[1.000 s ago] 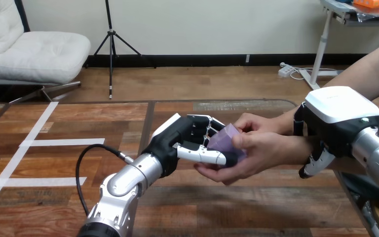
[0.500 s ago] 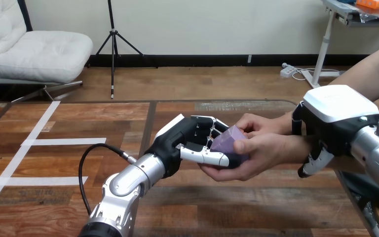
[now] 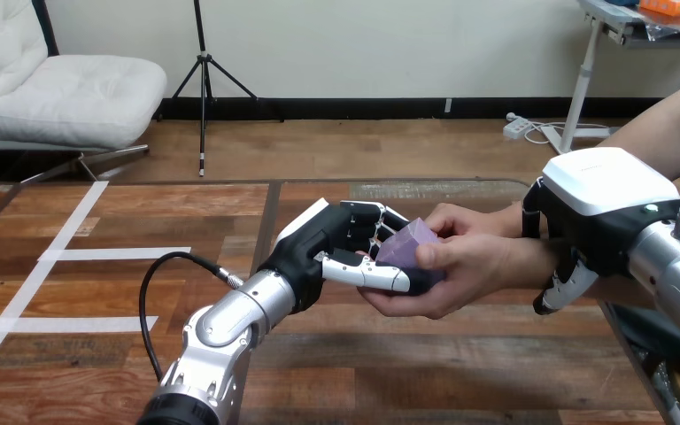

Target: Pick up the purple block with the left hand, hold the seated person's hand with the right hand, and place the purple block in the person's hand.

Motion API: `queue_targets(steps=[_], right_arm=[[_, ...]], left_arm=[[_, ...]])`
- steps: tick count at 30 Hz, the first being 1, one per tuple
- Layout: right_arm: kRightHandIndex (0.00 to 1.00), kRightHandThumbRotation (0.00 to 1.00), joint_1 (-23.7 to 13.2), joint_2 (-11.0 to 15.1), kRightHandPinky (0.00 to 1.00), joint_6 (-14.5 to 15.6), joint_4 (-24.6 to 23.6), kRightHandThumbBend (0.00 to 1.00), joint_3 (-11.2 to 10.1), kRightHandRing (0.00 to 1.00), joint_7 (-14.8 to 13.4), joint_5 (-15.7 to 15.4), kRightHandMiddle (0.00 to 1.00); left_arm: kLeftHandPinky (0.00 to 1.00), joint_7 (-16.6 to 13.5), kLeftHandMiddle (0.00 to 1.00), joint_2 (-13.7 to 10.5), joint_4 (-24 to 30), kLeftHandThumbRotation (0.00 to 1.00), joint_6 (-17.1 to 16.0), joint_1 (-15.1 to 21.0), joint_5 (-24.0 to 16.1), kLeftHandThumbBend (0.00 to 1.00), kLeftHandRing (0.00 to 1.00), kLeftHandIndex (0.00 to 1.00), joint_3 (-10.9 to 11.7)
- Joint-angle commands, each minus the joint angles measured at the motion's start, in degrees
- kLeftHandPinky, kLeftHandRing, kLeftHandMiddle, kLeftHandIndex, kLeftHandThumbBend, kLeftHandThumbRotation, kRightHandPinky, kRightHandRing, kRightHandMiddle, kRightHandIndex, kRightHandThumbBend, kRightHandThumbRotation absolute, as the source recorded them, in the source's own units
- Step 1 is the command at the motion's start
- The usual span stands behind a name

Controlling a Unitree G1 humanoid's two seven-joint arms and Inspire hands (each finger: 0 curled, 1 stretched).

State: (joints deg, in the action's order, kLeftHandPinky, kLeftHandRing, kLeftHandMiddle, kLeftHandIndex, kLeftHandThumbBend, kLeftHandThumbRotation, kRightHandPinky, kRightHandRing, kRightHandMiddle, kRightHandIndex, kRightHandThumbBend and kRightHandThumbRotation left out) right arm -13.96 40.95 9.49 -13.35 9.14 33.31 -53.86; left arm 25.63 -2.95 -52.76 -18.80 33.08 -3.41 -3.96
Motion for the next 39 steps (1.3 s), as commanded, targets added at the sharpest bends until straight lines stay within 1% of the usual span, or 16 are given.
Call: queue_targets(steps=[1, 10, 13, 17, 20, 21, 25, 29, 30, 35, 38, 39], right_arm=[[0.49, 0.0, -5.66, 1.02, 0.22, 0.21, -3.22, 0.8, -2.48, 0.29, -1.56, -0.8, 0.38], [0.49, 0.0, -5.58, 1.07, 0.2, -0.12, -2.86, 0.82, -2.32, 0.27, -1.76, -1.0, 0.37], [0.5, 0.0, -5.71, 1.13, 0.2, -0.04, -2.65, 0.83, -2.0, 0.27, -1.45, -1.57, 0.37], [0.53, 0.0, -5.87, 1.57, 0.21, -0.4, -2.78, 0.84, -1.47, 0.29, -1.06, -2.82, 0.39], [0.57, 0.0, -5.84, 1.83, 0.26, -0.74, -2.88, 0.85, -1.33, 0.36, -0.92, -3.47, 0.46], [0.6, 0.0, -5.85, 1.76, 0.31, -0.7, -2.93, 0.86, -1.37, 0.42, -0.73, -3.58, 0.51], [0.64, 0.0, -5.69, 1.51, 0.37, -0.73, -3.04, 0.87, -1.64, 0.49, -0.53, -3.86, 0.57], [0.67, 0.01, -5.26, 1.59, 0.42, -1.13, -3.06, 0.88, -1.84, 0.55, -1.05, -4.16, 0.61], [0.68, 0.01, -5.16, 1.6, 0.45, -1.16, -3.16, 0.88, -1.9, 0.57, -1.05, -4.19, 0.63], [0.7, 0.01, -4.86, 1.73, 0.5, -1.34, -3.33, 0.88, -1.98, 0.61, -1.26, -4.6, 0.67], [0.71, 0.01, -4.72, 1.84, 0.52, -1.65, -3.4, 0.88, -2.06, 0.63, -1.53, -4.72, 0.68], [0.72, 0.02, -4.67, 1.87, 0.53, -1.79, -3.36, 0.88, -2.1, 0.64, -1.68, -4.71, 0.69]], left_arm=[[0.29, 0.18, 0.42, 1.13, 1.09, 0.11, -0.41, 3.97, -0.95, 0.8, 0.34, 0.46, -1.75], [0.28, 0.08, 0.42, 0.98, 1.1, 0.1, -0.36, 3.89, -0.75, 0.8, 0.34, 0.46, -1.35], [0.29, 0.14, 0.42, 0.96, 1.13, 0.09, -0.34, 3.87, -0.54, 0.79, 0.34, 0.46, -1.15], [0.29, 0.6, 0.42, 1.3, 0.87, 0.08, 0.29, 3.88, 0.76, 0.79, 0.34, 0.46, -0.21], [0.29, 0.93, 0.42, 1.5, 0.67, 0.06, 0.89, 3.96, 1.68, 0.79, 0.34, 0.46, 0.35], [0.29, 0.99, 0.42, 1.49, 0.63, 0.06, 1.0, 3.99, 1.83, 0.79, 0.35, 0.46, 0.41], [0.3, 1.34, 0.43, 1.45, 0.46, 0.05, 1.46, 4.1, 2.3, 0.79, 0.35, 0.46, 0.62], [0.31, 1.44, 0.43, 1.3, 0.39, 0.05, 1.49, 4.12, 2.27, 0.79, 0.36, 0.46, 0.54], [0.31, 1.52, 0.44, 1.3, 0.36, 0.05, 1.5, 4.12, 2.36, 0.78, 0.37, 0.47, 0.58], [0.33, 1.95, 0.46, 1.19, 0.29, 0.06, 1.78, 4.15, 2.58, 0.77, 0.39, 0.48, 0.63], [0.35, 2.49, 0.49, 1.0, 0.41, 0.07, 2.19, 4.23, 2.58, 0.77, 0.42, 0.52, 0.49], [0.38, 2.72, 0.52, 0.93, 0.45, 0.09, 2.26, 4.25, 2.58, 0.79, 0.46, 0.56, 0.45]])
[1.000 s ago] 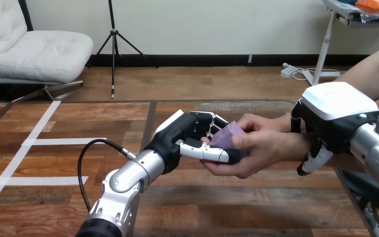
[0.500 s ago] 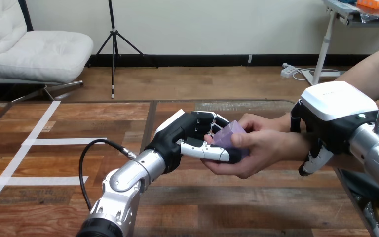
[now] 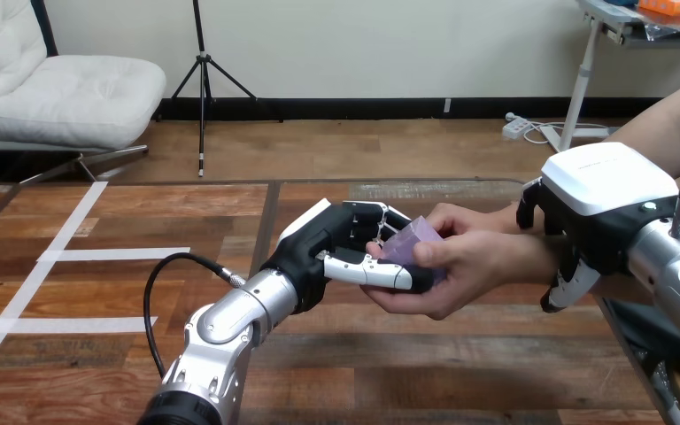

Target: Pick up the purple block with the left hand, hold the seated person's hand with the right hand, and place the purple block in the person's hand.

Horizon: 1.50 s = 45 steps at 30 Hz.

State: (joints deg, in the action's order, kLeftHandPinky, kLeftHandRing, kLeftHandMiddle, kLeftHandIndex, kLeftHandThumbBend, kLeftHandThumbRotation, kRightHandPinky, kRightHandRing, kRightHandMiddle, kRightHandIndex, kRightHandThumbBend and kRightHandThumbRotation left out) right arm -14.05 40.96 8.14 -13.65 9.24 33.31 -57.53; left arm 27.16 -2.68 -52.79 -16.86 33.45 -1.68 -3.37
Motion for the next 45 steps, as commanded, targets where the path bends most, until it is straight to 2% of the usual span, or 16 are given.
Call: queue_targets(steps=[1, 5, 10, 18, 26, 36, 45], right_arm=[[0.72, 0.02, -4.54, 1.88, 0.53, -0.54, -3.02, 0.88, -2.24, 0.64, -1.78, -1.04, 0.69], [0.72, 0.02, -4.44, 1.93, 0.55, -0.89, -2.9, 0.88, -2.45, 0.65, -1.91, -0.87, 0.7], [0.74, 0.04, -4.37, 1.98, 0.56, -1.31, -2.91, 0.88, -2.63, 0.67, -1.99, -0.88, 0.72], [0.75, 0.03, -4.14, 1.99, 0.6, -2.18, -2.63, 0.89, -2.89, 0.69, -3.0, -0.82, 0.74], [0.78, 0.05, -4.1, 2.42, 0.65, -3.04, -2.1, 0.9, -2.94, 0.73, -3.28, -0.96, 0.76], [0.82, 0.07, -3.79, 2.3, 0.73, -3.38, -2.22, 0.9, -3.42, 0.8, -3.34, -0.43, 0.82], [0.83, 0.07, -3.39, 2.51, 0.76, -3.87, -2.25, 0.9, -3.58, 0.81, -4.08, -0.41, 0.83]], left_arm=[[0.4, 1.35, 0.54, 0.62, 0.51, 0.1, 0.37, 3.89, 0.85, 0.79, 0.47, 0.58, -0.17], [0.45, 1.93, 0.59, -0.06, 0.53, 0.14, -0.85, 3.93, -0.27, 0.81, 0.52, 0.63, -1.05], [0.57, 2.03, 0.7, -0.75, 0.43, 0.23, -2.4, 3.96, -1.79, 0.81, 0.62, 0.75, -1.94], [0.63, 2.77, 0.79, -0.69, 0.45, 0.28, -2.71, 3.84, -1.3, 0.83, 0.71, 0.83, -1.63], [0.65, 2.14, 0.82, -0.61, 0.86, 0.28, -1.7, 3.8, -1.46, 0.83, 0.77, 0.86, -1.68], [0.75, 1.51, 0.88, -0.67, 0.32, 0.29, -2.48, 3.89, -1.57, 0.85, 0.84, 0.9, -1.67], [0.78, 1.25, 0.9, -0.82, -0.04, 0.3, -2.85, 4.08, -1.43, 0.85, 0.85, 0.89, -1.54]])
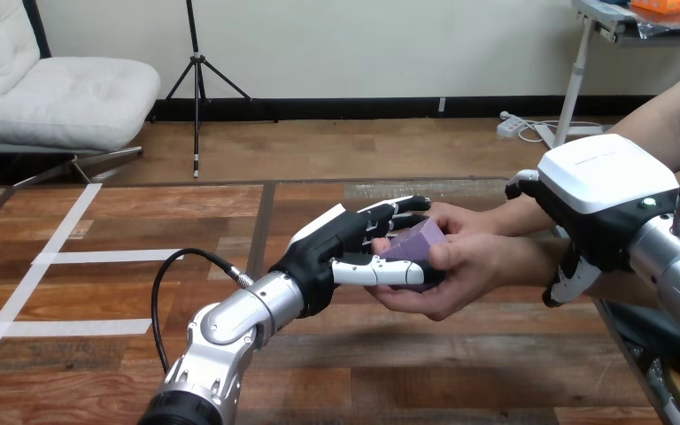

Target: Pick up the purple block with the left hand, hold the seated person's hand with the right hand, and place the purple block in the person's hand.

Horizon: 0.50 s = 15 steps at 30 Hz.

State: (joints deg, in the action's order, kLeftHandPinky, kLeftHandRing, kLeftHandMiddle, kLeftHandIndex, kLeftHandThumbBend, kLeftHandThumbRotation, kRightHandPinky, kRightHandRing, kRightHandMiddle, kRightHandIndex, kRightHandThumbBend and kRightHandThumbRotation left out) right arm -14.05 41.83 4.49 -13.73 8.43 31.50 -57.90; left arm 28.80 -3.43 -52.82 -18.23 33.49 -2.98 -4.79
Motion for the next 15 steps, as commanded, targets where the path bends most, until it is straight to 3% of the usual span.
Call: queue_targets(steps=[1, 15], right_arm=[[0.83, 0.07, -3.34, 1.63, 0.76, -0.23, -2.19, 0.9, -2.79, 0.81, -2.36, -0.04, 0.83], [0.83, 0.07, -2.53, 1.47, 0.76, 0.03, -3.78, 0.89, -3.28, 0.81, -2.25, 0.91, 0.83]], left_arm=[[0.78, -0.4, 0.9, -0.08, -0.03, 0.3, -1.5, 4.03, -0.1, 0.85, 0.85, 0.89, -0.12], [0.77, -0.56, 0.89, -0.36, 0.3, 0.3, -1.45, 4.11, -0.05, 0.84, 0.85, 0.87, -0.02]])
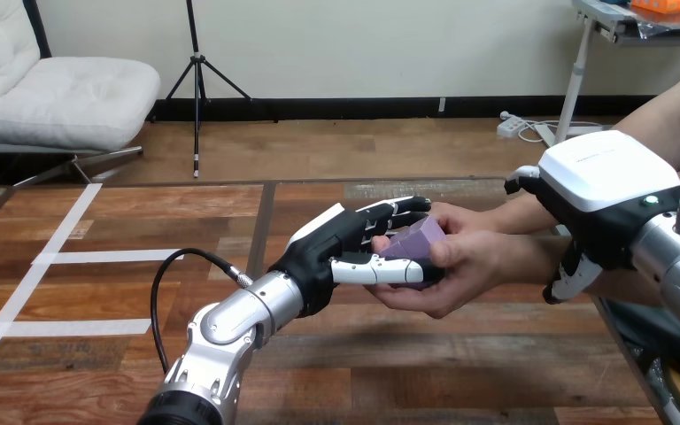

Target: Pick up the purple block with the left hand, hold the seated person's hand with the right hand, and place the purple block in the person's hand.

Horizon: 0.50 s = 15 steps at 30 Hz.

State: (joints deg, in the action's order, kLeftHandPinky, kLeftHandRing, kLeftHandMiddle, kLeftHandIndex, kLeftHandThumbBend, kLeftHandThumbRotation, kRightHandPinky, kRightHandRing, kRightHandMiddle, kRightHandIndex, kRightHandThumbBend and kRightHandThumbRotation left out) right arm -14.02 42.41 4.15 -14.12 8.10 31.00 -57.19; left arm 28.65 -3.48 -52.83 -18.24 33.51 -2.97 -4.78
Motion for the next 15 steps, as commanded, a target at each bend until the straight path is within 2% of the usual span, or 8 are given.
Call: queue_targets(steps=[1, 4, 12, 15], right_arm=[[0.83, 0.07, -2.53, 0.87, 0.76, 0.37, -3.44, 0.89, -2.95, 0.81, -1.82, 0.2, 0.83], [0.82, 0.07, -2.22, 0.69, 0.76, 0.34, -3.85, 0.9, -3.22, 0.81, -2.07, 0.7, 0.83], [0.8, 0.05, -0.19, 0.4, 0.72, -1.23, -5.37, 0.94, -4.43, 0.78, -6.08, 2.02, 0.8], [0.79, 0.04, 0.65, 0.04, 0.71, -1.16, -6.5, 0.95, -4.9, 0.78, -6.65, 2.38, 0.8]], left_arm=[[0.77, -0.45, 0.88, -0.33, 0.29, 0.3, -1.45, 4.11, -0.1, 0.84, 0.85, 0.87, -0.03], [0.77, -0.39, 0.88, -0.44, 0.15, 0.3, -1.68, 4.17, -0.09, 0.84, 0.84, 0.87, -0.01], [0.76, 0.35, 0.88, -0.53, -0.27, 0.29, -2.5, 4.13, 0.66, 0.83, 0.84, 0.87, 0.49], [0.76, 0.64, 0.88, -0.55, -0.33, 0.28, -2.65, 4.01, 1.16, 0.83, 0.84, 0.86, 0.82]])
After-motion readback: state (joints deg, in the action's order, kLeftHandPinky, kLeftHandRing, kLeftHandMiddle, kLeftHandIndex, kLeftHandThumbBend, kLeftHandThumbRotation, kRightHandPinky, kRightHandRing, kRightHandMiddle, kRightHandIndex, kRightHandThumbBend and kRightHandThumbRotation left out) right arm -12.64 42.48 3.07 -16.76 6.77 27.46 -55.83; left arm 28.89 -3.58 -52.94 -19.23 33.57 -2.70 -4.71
